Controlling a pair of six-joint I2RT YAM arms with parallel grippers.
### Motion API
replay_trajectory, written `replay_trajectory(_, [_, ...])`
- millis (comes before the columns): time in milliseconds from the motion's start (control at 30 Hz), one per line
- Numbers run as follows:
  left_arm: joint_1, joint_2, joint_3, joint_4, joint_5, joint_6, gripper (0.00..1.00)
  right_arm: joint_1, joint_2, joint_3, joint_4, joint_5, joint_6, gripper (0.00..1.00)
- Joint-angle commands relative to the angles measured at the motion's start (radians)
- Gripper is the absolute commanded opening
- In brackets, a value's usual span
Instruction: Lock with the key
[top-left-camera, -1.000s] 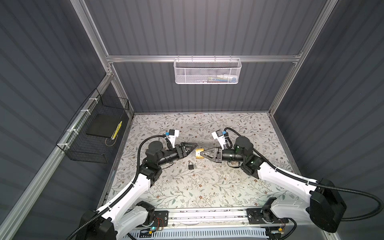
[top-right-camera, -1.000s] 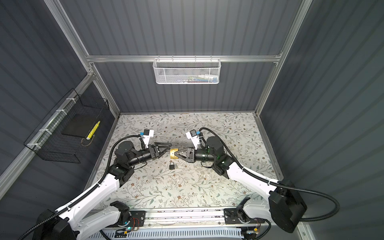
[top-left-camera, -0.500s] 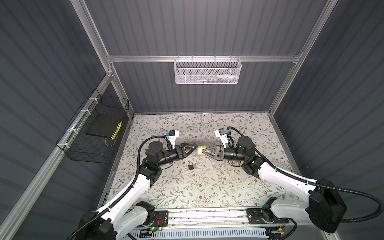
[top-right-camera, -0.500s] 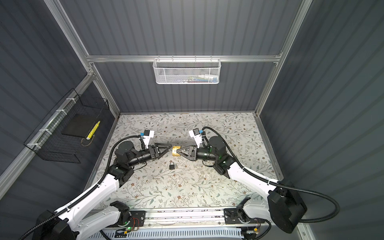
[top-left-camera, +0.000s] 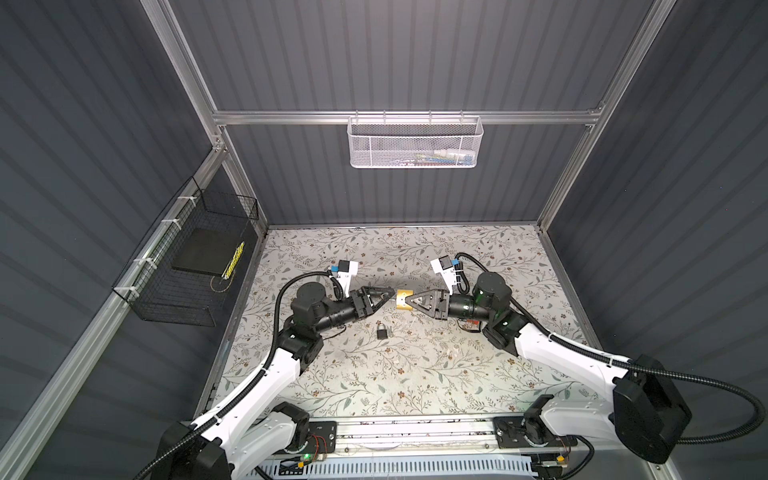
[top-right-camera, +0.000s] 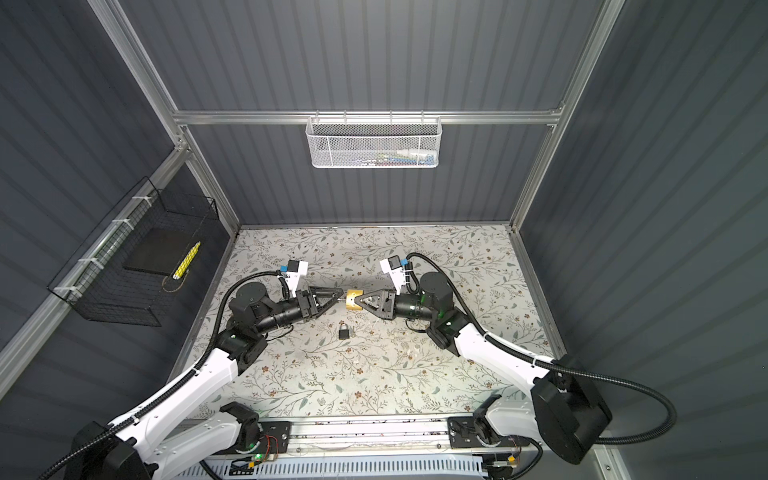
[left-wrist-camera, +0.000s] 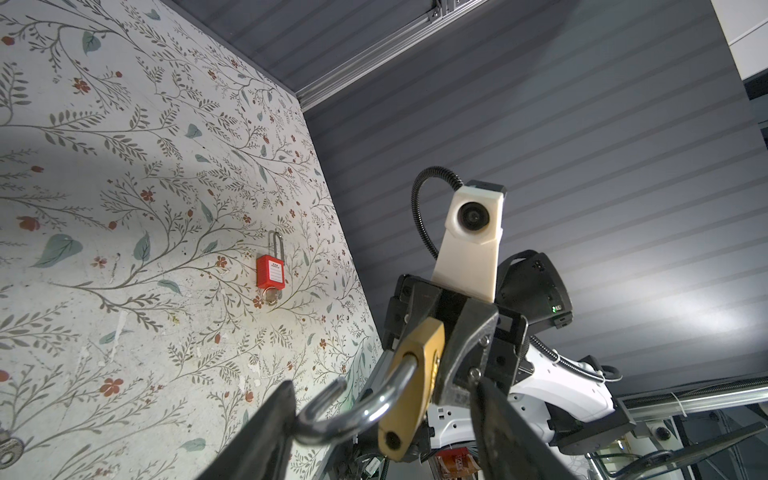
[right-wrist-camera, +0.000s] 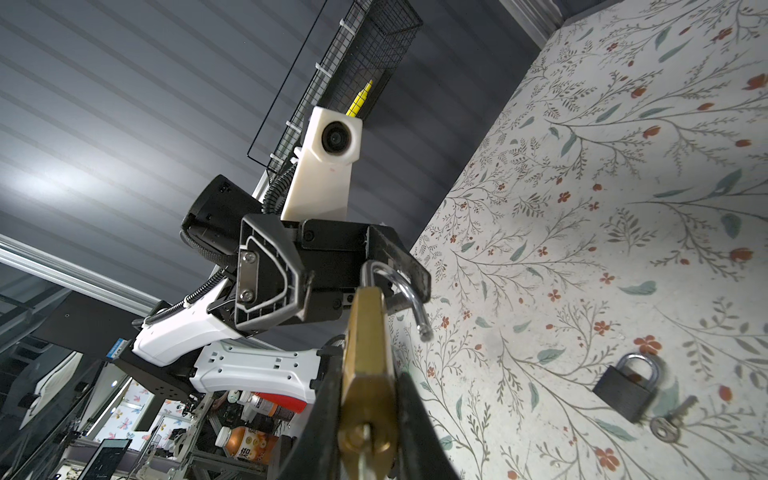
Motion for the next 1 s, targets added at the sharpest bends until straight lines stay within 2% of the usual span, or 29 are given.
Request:
replay_trajectory(0, [-0.002, -0.021, 0.026, 0.005, 0.033, 0.020, 0.68, -0.007, 0.003, -0.004, 0.071, -0.020, 0.004, 0.00])
replay_trajectory(200, [-0.002, -0.027, 0.023, 0.004, 0.030, 0.022, 0.58, -0.012, 0.008, -0.005, 0.078, -0.029, 0.005, 0.00])
replay_trajectory(700, [-0.002, -0.045, 0.016, -0.021, 0.024, 0.037, 0.45, -0.033, 0.007, -0.018, 0.107, -0.055, 0.019, 0.00])
replay_trajectory(767, [0.000, -0.047, 0.015, -0.021, 0.023, 0.037, 0.46, -0.037, 0.007, -0.019, 0.114, -0.057, 0.026, 0.00])
replay_trajectory(867, [-0.002, -0.052, 0.016, -0.023, 0.024, 0.039, 0.59, -0.039, 0.009, -0.018, 0.155, -0.067, 0.058, 0.00])
replay_trajectory(967, [-0.002, -0.052, 0.016, -0.024, 0.021, 0.043, 0.62, -0.041, 0.012, -0.017, 0.195, -0.075, 0.089, 0.00])
